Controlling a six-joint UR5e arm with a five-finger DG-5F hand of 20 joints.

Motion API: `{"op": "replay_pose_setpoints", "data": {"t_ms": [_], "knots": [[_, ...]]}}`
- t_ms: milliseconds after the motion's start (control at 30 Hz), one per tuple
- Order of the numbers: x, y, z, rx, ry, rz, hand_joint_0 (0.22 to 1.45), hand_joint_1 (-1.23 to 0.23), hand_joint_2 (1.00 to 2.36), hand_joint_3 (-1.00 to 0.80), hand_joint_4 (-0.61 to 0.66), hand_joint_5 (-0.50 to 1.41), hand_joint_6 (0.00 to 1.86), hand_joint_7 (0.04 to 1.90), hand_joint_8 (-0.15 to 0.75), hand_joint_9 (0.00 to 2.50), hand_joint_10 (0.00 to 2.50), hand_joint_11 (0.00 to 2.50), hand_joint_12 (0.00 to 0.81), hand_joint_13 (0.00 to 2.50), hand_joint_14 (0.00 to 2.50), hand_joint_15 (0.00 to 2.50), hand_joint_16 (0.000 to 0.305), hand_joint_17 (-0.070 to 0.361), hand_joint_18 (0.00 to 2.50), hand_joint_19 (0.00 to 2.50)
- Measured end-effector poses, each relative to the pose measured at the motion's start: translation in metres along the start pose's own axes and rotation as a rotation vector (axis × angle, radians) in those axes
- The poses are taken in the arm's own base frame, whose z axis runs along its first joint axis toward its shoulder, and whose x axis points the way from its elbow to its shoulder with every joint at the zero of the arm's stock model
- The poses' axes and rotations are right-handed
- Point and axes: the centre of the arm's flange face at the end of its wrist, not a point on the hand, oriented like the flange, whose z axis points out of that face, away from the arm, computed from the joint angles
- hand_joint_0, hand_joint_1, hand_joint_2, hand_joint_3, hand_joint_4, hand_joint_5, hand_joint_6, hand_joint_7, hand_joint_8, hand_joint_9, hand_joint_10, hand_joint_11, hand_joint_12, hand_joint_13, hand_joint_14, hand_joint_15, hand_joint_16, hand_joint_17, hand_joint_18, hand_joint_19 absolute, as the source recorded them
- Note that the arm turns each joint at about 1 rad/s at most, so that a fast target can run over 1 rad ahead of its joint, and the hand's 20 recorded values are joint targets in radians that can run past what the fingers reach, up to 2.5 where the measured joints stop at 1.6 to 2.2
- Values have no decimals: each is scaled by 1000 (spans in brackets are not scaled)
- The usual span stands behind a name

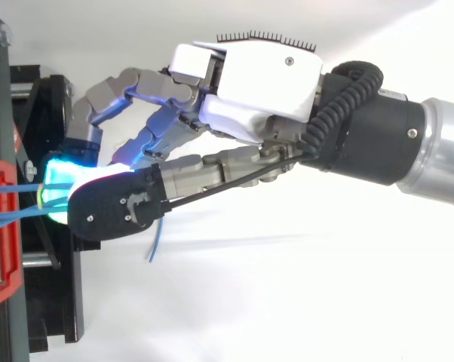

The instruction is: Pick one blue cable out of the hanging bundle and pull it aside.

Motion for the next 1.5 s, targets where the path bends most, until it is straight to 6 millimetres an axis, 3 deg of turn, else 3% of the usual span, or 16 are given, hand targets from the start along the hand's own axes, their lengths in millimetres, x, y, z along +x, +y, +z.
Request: {"op": "replay_pose_setpoints", "data": {"t_ms": [267,300,433,533,767,867,933,1100,1200,1333,1500], "knots": [[-1,0,-1,10,0,-3,778,-893,1001,-485,-170,-140,969,895,242,913,19,552,319,813,17,444,47,105,705,436],[-1,0,-1,12,0,-4,746,-897,1000,-500,-118,-138,967,857,247,916,17,559,320,820,17,445,47,105,714,425],[-2,2,-3,20,1,-7,639,-841,1000,-500,-18,-125,948,759,259,941,17,555,329,826,19,449,47,106,716,453],[-2,3,-4,25,1,-9,586,-771,1000,-500,5,-125,931,787,268,953,17,549,338,837,18,460,48,108,724,461],[-4,4,-6,34,-1,-12,557,-637,1001,-500,30,-125,909,795,283,964,19,552,349,838,19,457,50,113,727,474],[-4,4,-6,35,-1,-13,590,-647,1016,-270,-2,-122,922,888,283,966,17,564,346,838,18,464,49,111,717,486],[-4,4,-6,35,-1,-13,619,-752,1010,-53,-15,-117,946,919,322,996,17,554,386,879,15,441,59,132,800,440],[-4,4,-6,38,-1,-14,664,-803,1003,26,-164,-122,980,881,320,983,17,557,380,880,16,443,59,133,806,430],[-5,5,-6,39,-2,-14,722,-843,1017,-80,-210,-147,987,971,258,914,20,571,328,812,19,459,49,109,705,478],[-6,7,-6,40,-3,-14,797,-879,1013,-316,-221,-149,986,977,250,907,19,561,324,800,18,458,47,105,678,471],[-9,8,-6,50,-4,-15,829,-909,1001,-490,-246,-143,985,963,235,909,20,566,317,803,18,451,45,102,692,440]]}}
